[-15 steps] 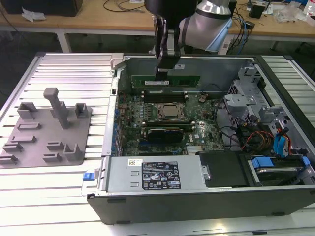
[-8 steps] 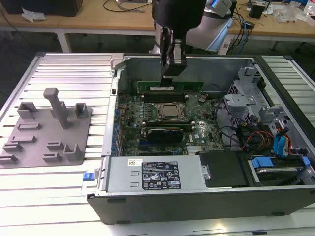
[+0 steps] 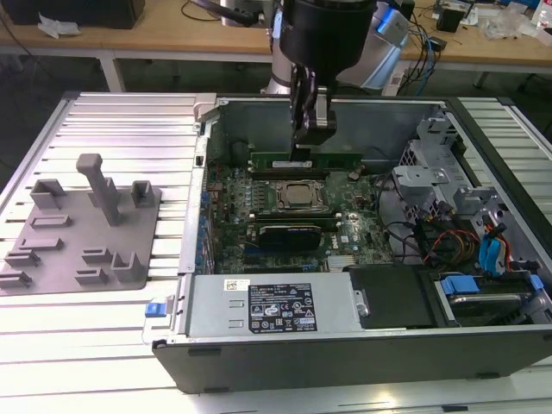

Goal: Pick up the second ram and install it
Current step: 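Pick up the second ram and move it above second insertion slot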

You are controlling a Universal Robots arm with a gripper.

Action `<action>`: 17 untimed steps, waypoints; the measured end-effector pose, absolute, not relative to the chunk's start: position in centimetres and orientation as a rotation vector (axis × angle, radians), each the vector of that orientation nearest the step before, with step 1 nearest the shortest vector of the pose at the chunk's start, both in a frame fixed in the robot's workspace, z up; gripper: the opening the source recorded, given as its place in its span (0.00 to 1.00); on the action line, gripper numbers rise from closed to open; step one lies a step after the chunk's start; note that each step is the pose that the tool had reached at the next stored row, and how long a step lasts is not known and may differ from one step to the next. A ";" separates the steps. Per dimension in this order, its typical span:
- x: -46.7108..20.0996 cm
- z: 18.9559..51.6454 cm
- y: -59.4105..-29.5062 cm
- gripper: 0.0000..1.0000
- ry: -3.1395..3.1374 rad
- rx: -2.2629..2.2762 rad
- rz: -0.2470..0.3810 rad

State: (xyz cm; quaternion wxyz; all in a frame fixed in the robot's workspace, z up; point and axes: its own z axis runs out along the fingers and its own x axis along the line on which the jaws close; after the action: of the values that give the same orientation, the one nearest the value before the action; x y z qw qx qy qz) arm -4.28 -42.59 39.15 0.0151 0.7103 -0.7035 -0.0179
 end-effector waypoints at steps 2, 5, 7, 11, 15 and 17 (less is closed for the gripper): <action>-3.9 38.7 -42.5 0.09 -2.188 2.210 -0.055; -3.7 37.9 -42.1 0.09 -2.188 2.210 -0.056; -3.7 37.5 -41.7 0.09 -2.188 2.210 -0.056; -3.6 37.0 -41.1 0.09 -2.188 2.210 -0.056; -3.3 36.6 -40.1 0.09 -2.188 2.210 -0.056; -3.1 36.4 -39.5 0.09 -2.188 2.210 -0.056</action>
State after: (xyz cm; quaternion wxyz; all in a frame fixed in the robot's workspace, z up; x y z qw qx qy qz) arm -3.14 -39.51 36.36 0.0156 0.7105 -0.7033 -0.0179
